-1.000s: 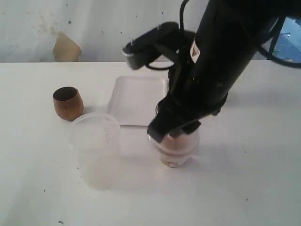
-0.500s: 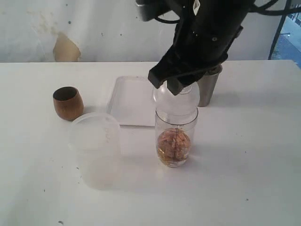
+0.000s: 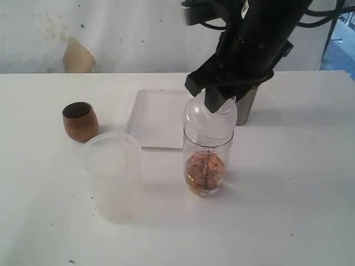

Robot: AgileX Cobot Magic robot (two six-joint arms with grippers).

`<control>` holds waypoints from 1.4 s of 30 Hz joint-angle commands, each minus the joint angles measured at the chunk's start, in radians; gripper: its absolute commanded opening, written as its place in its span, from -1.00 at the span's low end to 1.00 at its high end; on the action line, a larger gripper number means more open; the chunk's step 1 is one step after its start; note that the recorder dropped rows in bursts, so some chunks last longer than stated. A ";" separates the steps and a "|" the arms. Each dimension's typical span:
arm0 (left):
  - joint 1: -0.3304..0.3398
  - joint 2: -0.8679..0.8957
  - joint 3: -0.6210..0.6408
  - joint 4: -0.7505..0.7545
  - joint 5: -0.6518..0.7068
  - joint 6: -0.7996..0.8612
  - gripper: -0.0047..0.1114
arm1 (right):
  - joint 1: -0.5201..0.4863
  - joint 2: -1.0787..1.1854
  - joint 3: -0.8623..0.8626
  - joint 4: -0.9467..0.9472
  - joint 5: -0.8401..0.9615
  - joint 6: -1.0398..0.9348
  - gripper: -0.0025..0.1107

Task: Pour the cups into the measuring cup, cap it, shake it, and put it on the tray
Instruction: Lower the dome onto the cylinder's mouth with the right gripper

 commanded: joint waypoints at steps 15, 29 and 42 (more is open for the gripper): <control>0.000 -0.006 0.004 -0.001 -0.007 -0.003 -0.92 | -0.009 -0.034 -0.075 0.008 0.005 0.024 -0.96; 0.000 -0.006 0.004 -0.001 -0.007 -0.003 -0.92 | -0.006 -0.176 0.067 0.003 0.005 0.060 -0.96; 0.000 -0.006 0.004 -0.001 -0.007 -0.003 -0.92 | 0.001 -0.124 0.112 0.033 0.005 0.033 -0.96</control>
